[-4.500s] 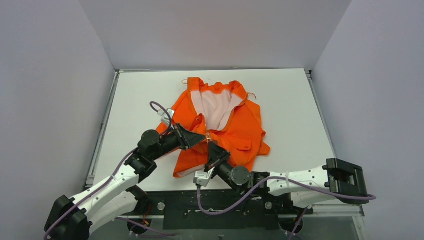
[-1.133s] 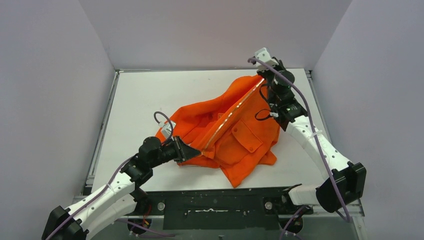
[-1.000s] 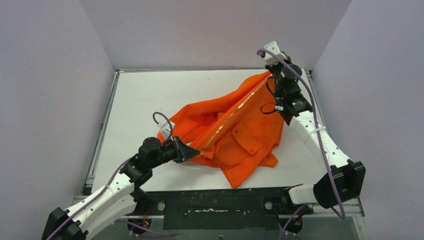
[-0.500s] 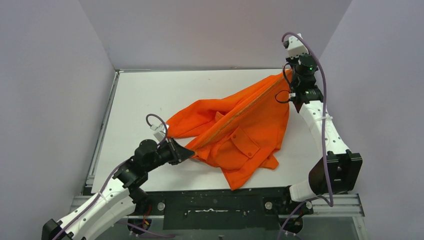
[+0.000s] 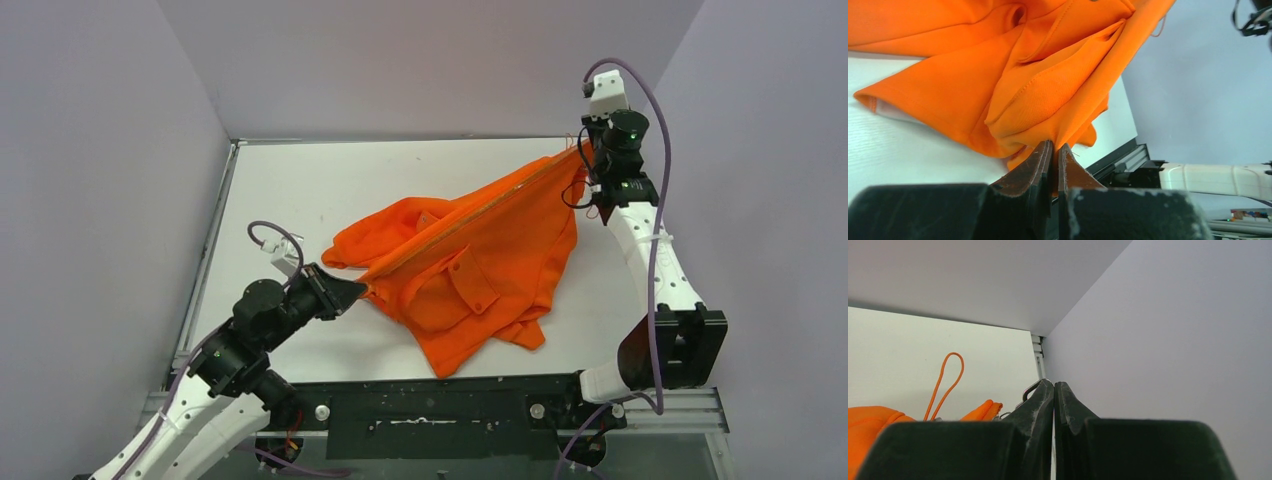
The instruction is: Zip up the jacket
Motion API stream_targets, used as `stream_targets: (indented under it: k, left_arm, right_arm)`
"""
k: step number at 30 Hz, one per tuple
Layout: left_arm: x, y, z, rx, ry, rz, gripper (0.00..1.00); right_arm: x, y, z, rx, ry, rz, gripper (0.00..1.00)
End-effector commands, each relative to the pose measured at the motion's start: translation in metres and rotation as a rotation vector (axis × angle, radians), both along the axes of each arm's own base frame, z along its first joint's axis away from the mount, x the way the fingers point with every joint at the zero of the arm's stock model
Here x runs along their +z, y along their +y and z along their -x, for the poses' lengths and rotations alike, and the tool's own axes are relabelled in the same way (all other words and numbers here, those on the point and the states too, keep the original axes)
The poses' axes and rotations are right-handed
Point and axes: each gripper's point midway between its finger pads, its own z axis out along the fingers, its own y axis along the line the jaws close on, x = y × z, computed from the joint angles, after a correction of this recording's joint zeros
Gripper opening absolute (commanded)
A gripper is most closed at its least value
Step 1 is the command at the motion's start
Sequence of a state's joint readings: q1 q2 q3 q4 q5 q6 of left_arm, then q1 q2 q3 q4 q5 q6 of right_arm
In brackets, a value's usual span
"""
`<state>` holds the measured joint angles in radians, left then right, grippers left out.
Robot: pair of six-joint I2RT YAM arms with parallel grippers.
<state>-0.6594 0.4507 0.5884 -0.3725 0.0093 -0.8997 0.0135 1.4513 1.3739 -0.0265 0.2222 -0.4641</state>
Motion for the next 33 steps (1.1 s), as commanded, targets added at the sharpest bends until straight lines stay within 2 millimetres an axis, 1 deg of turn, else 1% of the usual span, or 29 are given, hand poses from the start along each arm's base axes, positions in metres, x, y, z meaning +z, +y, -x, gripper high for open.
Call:
stream_targets:
  k: [1,4,5,6,8,12,16,19,20,22,24,26,28,29,30,31,33]
  left_arm:
    - [-0.032,0.014,0.000,0.036,0.067,-0.132,0.00]
    - [-0.036,0.008,-0.004,0.019,0.066,-0.136,0.00]
    - [-0.036,0.007,-0.007,0.016,0.061,-0.143,0.00]
    - [-0.036,0.005,-0.009,0.011,0.056,-0.152,0.00]
    - [-0.035,0.000,-0.012,-0.011,0.046,-0.167,0.00]
    - [-0.040,-0.012,-0.022,-0.048,0.043,-0.190,0.00]
    - [-0.034,-0.019,-0.036,-0.055,0.025,-0.208,0.00]
    - [-0.020,-0.014,-0.055,-0.019,-0.010,-0.245,0.00]
    - [-0.014,-0.012,-0.061,-0.007,-0.020,-0.255,0.00]
    - [-0.003,-0.007,-0.074,0.011,-0.035,-0.262,0.00]
    - [0.004,-0.003,-0.089,0.023,-0.036,-0.262,0.00]
    - [0.012,0.003,-0.104,0.051,-0.036,-0.258,0.00]
    - [0.018,0.010,-0.118,0.071,-0.035,-0.255,0.00]
    - [0.022,0.015,-0.125,0.089,-0.036,-0.256,0.00]
    - [0.026,0.023,-0.134,0.116,-0.038,-0.262,0.00]
    - [0.029,0.029,-0.141,0.138,-0.037,-0.267,0.00]
    - [0.037,0.042,-0.155,0.173,-0.032,-0.259,0.00]
  right_arm:
    - [0.071,-0.043,0.023,-0.143,-0.251,-0.039,0.00]
    - [0.062,-0.018,0.014,-0.068,-0.226,-0.055,0.00]
    - [0.060,-0.013,0.012,-0.054,-0.218,-0.056,0.00]
    - [0.059,0.003,0.009,-0.018,-0.212,-0.060,0.00]
    - [0.057,0.025,0.004,0.033,-0.207,-0.066,0.00]
    - [0.057,0.071,-0.007,0.158,-0.198,-0.093,0.00]
    - [0.066,0.123,-0.019,0.295,-0.209,-0.135,0.00]
    - [0.084,0.151,-0.023,0.382,-0.239,-0.169,0.00]
    - [0.089,0.157,-0.024,0.399,-0.244,-0.177,0.00]
    - [0.098,0.169,-0.023,0.443,-0.254,-0.203,0.00]
    - [0.100,0.179,-0.019,0.484,-0.245,-0.244,0.00]
    - [0.098,0.191,-0.012,0.541,-0.226,-0.305,0.00]
    - [0.089,0.197,-0.004,0.569,-0.205,-0.368,0.00]
    - [0.079,0.200,0.001,0.582,-0.185,-0.399,0.00]
    - [0.073,0.203,0.007,0.594,-0.179,-0.435,0.02]
    - [0.063,0.206,0.013,0.604,-0.169,-0.475,0.06]
    - [0.043,0.215,0.027,0.633,-0.137,-0.562,0.08]
